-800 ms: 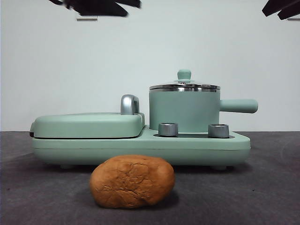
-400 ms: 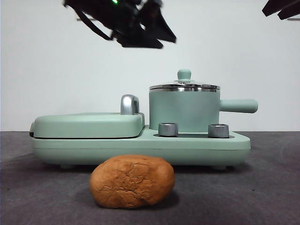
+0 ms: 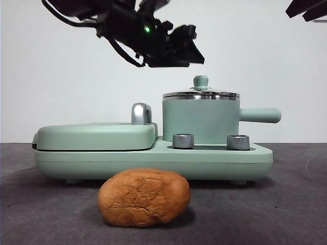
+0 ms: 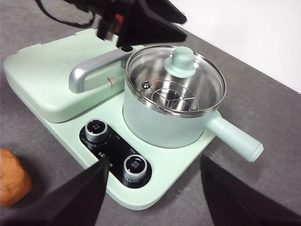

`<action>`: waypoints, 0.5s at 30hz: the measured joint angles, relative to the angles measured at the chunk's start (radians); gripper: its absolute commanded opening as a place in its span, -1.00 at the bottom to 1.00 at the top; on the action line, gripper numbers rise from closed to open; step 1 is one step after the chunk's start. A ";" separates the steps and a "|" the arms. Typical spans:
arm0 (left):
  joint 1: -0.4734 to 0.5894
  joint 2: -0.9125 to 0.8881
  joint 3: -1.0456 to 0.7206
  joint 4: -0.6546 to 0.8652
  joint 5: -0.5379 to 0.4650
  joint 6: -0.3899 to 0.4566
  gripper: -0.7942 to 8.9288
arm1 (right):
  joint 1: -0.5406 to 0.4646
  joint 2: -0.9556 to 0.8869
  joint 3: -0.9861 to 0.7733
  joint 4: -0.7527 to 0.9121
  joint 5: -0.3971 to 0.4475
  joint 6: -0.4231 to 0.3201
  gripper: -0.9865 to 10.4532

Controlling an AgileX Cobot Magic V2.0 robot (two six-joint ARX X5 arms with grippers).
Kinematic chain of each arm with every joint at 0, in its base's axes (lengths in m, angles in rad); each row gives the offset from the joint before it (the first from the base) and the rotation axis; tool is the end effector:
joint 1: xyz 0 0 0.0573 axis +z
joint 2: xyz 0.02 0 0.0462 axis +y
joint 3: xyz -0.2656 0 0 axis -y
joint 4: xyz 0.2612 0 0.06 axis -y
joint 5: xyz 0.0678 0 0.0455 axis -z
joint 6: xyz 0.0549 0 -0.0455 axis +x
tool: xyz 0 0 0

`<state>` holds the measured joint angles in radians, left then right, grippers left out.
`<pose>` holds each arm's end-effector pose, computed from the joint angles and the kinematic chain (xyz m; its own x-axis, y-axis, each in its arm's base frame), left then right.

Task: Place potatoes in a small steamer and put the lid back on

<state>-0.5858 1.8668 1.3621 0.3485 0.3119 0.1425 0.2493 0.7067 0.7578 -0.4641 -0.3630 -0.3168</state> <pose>0.3854 -0.2759 0.2651 0.6138 -0.7755 -0.1481 0.7893 0.6069 0.0930 0.1744 0.0645 0.3014 0.7422 0.5554 -0.3752 -0.6398 0.7538 -0.1499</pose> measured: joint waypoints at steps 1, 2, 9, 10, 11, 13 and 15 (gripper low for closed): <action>0.000 0.013 0.011 0.000 0.000 0.000 -0.32 | 0.000 0.000 0.000 0.000 0.000 0.000 -0.29; 0.000 0.026 0.024 -0.001 0.000 0.000 -0.32 | 0.000 0.000 0.000 0.000 0.000 0.000 -0.29; -0.002 0.051 0.062 0.000 0.000 -0.031 -0.32 | 0.000 0.000 0.000 0.000 0.000 0.000 -0.29; -0.002 0.051 0.062 -0.001 0.000 -0.040 -0.32 | 0.000 0.000 0.000 0.000 0.000 0.000 -0.29; -0.002 0.053 0.062 -0.002 0.000 -0.048 -0.32 | 0.000 0.000 0.000 0.000 0.000 0.000 -0.29; -0.002 0.058 0.062 -0.008 0.000 -0.056 -0.32 | 0.000 0.000 0.000 0.000 0.000 0.000 -0.29; -0.002 0.064 0.062 -0.027 0.000 -0.058 -0.32 | 0.000 0.000 0.000 0.000 0.000 0.000 -0.29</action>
<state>-0.5880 1.9312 1.4242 0.3218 0.3119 0.0845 0.2493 0.7067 0.7578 -0.4641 -0.3630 -0.3172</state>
